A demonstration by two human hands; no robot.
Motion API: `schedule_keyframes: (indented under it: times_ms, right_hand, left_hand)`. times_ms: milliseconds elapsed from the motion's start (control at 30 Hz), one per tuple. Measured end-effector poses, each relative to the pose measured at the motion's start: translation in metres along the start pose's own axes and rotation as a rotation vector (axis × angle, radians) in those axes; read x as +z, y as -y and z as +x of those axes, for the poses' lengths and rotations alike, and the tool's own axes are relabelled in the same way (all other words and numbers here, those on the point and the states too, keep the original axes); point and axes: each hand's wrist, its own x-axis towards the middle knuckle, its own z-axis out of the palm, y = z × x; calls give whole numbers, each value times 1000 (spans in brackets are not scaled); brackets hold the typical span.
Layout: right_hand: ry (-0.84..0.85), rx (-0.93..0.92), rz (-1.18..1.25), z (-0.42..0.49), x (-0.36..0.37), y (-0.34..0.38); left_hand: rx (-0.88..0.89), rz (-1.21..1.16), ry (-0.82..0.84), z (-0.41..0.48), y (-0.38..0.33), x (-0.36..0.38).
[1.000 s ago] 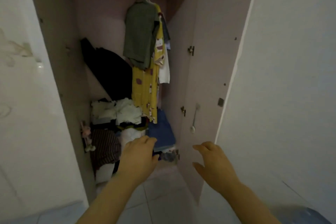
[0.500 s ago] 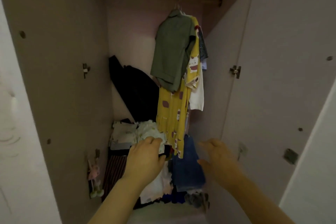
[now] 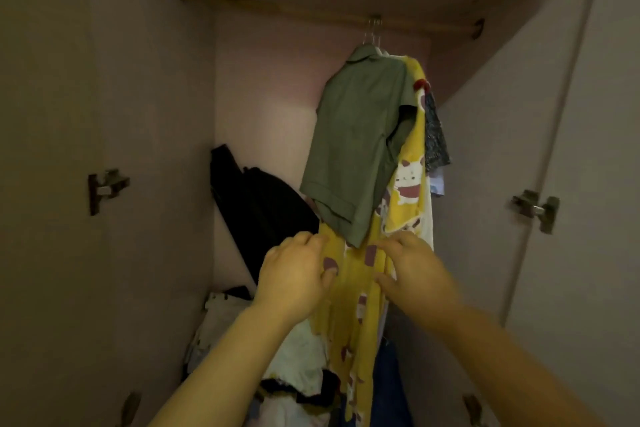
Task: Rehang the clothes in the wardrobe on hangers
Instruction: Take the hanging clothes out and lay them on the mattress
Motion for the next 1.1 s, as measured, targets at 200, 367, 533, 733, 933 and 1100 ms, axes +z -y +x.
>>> schedule_keyframes:
  times_ms: [200, 367, 533, 733, 933, 1100]
  right_hand:
    - [-105, -146, -52, 115, -15, -33]
    - [-216, -226, -110, 201, -35, -49]
    - [-359, -278, -193, 279, -57, -58]
    - [-540, -243, -285, 370, -75, -65]
    - [-641, -58, -425, 423, -68, -118]
    - [-669, -29, -450, 435, -56, -164]
  left_hand:
    - [-38, 2, -114, 104, 3, 10]
    - [-35, -1, -204, 173, 17, 9]
    - [0, -32, -297, 242, 36, 13]
    - [103, -108, -331, 322, 60, 29]
    - [211, -107, -371, 383, 91, 42]
    - [228, -30, -400, 423, 102, 53]
